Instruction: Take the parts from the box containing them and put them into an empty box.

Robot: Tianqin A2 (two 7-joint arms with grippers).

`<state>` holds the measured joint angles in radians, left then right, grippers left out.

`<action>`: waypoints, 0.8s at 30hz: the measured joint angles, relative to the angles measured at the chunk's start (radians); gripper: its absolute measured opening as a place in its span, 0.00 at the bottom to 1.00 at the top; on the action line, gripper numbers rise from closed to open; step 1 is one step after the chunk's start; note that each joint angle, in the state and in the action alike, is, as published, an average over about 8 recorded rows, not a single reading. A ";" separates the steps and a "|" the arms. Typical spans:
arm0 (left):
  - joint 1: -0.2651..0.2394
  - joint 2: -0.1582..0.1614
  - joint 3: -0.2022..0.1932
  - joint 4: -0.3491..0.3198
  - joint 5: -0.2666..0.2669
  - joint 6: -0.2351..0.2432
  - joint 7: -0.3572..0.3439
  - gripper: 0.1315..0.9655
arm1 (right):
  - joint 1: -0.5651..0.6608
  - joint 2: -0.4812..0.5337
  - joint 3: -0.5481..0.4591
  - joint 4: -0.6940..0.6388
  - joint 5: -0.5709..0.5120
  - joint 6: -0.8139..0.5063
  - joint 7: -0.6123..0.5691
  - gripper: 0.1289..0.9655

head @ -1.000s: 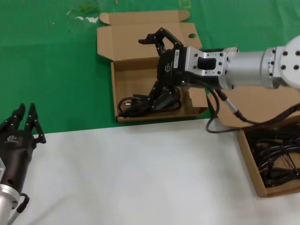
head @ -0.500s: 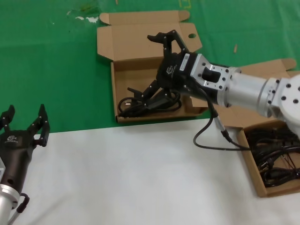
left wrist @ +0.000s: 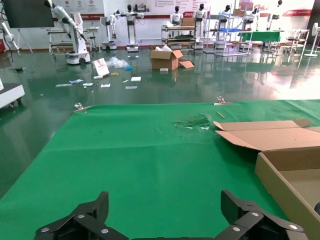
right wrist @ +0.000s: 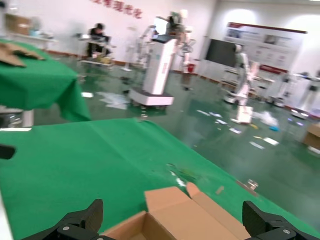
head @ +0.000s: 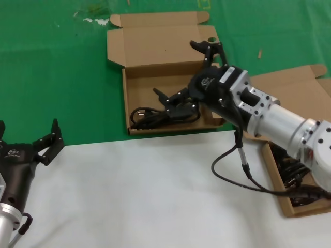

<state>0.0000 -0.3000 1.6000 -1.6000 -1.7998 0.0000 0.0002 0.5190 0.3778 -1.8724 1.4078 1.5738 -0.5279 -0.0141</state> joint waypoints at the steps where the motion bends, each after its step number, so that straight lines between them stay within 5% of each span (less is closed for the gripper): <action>1: 0.000 0.000 0.000 0.000 0.000 0.000 0.000 0.67 | -0.014 -0.002 0.007 0.005 0.006 0.014 0.000 1.00; 9: 0.000 0.000 0.000 0.000 0.000 0.000 0.000 0.86 | -0.122 -0.018 0.064 0.045 0.053 0.124 0.003 1.00; 24: 0.000 0.000 0.000 0.000 0.000 0.000 0.000 0.99 | -0.324 -0.049 0.170 0.120 0.141 0.330 0.009 1.00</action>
<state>0.0000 -0.3000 1.6000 -1.6000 -1.8000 0.0000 -0.0001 0.1946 0.3292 -1.7021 1.5280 1.7152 -0.1978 -0.0052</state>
